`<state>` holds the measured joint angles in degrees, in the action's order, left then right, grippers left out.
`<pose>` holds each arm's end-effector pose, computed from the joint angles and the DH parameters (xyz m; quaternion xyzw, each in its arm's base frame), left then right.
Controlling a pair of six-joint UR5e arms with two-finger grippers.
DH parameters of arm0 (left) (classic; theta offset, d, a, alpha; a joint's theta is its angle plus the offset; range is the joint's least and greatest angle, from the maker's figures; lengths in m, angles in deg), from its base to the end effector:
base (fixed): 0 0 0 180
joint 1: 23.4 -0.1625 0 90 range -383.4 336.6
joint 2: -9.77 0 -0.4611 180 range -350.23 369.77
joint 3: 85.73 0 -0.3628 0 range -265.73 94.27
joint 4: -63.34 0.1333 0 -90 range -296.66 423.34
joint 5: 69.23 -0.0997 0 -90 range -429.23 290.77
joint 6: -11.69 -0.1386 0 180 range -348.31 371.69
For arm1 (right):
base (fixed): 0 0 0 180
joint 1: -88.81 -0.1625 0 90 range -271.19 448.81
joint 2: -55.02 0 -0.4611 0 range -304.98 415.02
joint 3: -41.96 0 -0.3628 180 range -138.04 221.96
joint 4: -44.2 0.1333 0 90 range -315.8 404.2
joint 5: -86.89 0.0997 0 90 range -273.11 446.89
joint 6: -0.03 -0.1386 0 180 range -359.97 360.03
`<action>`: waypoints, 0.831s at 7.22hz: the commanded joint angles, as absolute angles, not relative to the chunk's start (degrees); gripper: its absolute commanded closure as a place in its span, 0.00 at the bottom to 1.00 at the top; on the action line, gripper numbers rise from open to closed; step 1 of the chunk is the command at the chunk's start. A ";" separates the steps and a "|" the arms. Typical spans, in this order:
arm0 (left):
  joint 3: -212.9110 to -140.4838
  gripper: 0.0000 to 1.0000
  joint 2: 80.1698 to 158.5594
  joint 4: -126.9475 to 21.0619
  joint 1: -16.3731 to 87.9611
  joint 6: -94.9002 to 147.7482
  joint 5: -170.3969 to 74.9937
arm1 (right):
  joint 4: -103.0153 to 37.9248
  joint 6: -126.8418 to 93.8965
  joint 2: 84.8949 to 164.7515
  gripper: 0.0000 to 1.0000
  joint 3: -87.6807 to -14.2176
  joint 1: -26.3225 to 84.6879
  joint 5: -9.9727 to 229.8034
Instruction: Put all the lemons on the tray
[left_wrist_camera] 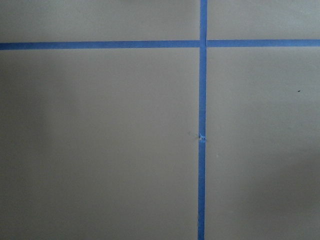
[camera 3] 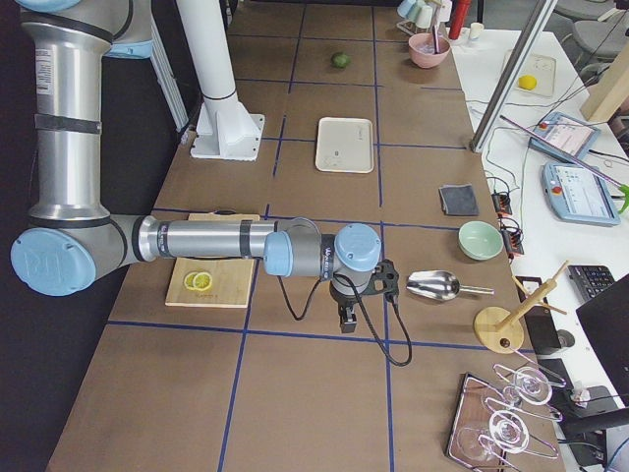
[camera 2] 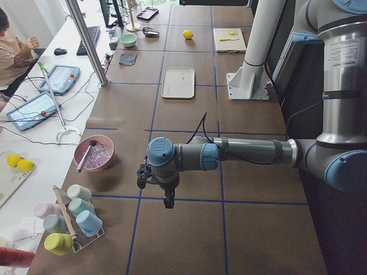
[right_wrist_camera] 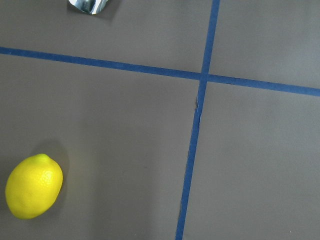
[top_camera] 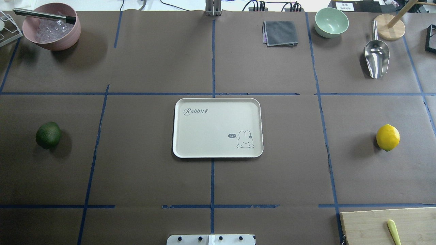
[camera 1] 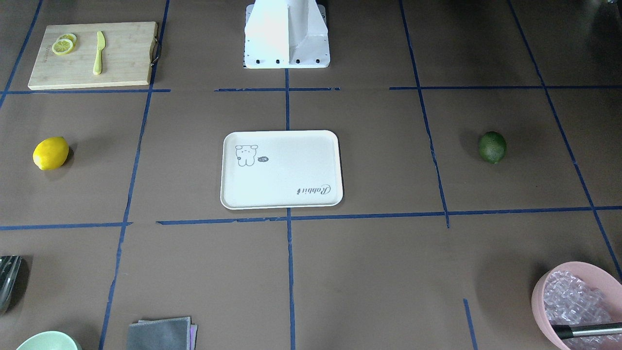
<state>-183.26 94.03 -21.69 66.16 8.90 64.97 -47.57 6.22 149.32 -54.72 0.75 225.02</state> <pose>-0.0335 -0.4108 0.7147 -0.0180 0.3765 0.0157 0.9261 0.0156 -0.4294 0.6987 0.0200 -0.4073 -0.0669 0.9106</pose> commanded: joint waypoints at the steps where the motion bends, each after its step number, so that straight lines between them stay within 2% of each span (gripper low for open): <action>1: -183.38 0.00 94.49 -21.39 66.16 9.23 64.97 | -47.56 6.27 149.41 0.00 -54.72 0.75 225.06; 6: -183.72 0.00 93.97 -21.13 66.16 9.32 67.96 | -47.56 6.35 149.41 0.00 -54.37 0.75 224.71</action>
